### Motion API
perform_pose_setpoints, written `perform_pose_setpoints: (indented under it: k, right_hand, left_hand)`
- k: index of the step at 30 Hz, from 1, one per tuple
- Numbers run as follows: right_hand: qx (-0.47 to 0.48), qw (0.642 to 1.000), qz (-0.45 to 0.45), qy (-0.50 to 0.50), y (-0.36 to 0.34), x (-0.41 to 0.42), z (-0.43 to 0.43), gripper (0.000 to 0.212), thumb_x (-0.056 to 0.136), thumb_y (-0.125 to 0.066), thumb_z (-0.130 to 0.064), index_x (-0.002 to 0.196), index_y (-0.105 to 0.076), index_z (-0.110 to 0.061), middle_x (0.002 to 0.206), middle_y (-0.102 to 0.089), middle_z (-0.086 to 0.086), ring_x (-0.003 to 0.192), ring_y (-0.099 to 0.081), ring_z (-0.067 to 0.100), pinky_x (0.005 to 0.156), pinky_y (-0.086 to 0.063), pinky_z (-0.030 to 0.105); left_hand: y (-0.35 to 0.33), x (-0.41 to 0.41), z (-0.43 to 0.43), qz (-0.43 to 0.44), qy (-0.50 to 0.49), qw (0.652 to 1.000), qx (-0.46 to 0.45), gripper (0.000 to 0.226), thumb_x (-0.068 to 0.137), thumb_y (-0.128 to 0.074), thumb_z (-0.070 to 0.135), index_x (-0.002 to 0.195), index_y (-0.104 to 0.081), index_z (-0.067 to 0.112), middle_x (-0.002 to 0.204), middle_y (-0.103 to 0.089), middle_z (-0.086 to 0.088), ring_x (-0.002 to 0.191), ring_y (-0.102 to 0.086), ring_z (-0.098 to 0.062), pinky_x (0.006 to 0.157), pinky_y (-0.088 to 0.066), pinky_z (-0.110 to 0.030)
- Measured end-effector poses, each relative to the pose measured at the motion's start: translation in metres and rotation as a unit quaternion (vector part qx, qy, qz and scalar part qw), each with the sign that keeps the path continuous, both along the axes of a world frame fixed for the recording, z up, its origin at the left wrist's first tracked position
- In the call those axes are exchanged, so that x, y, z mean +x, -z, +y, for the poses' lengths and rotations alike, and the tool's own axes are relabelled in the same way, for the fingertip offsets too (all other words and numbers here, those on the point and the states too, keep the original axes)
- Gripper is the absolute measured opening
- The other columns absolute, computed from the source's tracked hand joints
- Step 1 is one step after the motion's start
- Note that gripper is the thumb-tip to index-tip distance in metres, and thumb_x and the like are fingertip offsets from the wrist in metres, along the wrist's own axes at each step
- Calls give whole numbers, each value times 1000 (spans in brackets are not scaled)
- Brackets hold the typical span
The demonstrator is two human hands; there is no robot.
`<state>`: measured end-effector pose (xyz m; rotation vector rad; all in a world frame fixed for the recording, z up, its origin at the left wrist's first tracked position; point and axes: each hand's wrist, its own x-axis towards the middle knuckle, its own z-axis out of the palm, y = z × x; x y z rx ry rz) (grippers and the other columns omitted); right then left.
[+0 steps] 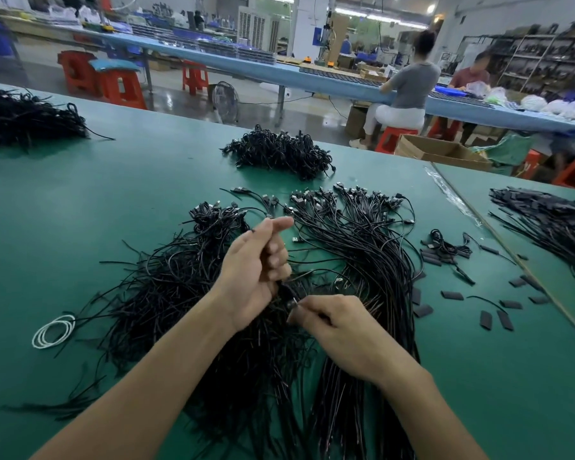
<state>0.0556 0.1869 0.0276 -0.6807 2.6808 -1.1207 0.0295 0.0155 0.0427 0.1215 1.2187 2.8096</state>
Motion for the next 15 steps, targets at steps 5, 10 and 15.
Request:
perform_pose_setpoints:
  k: [5,10,15]
  right_hand:
    - [-8,1000,30,-3,-13,1,1,26,98,-55,-26,78,-65,-14,69,-61,3,56,-49,15,54,-42,33]
    - [-34,997,62,8,-28,2,8,23,96,-59,-26,77,-70,-22,63,-59,-14,52,-47,2,52,-36,15]
    - [-111,987,110,42,-35,-4,7,22,97,-61,-28,78,-71,-26,65,-64,-10,55,-53,5,53,-45,22]
  left_hand:
    - [21,-1,1,99,-103,955,-260,30,108,-36,12,103,-66,6,73,-63,2,69,-64,-13,64,-57,-26]
    - [30,5,-3,156,-84,849,-497,25,106,-41,9,105,-65,6,82,-68,-6,73,-69,-15,72,-60,-28]
    - [18,20,6,137,37,877,-460,49,103,-37,43,68,-67,27,46,-47,5,38,-40,-11,40,-35,-23]
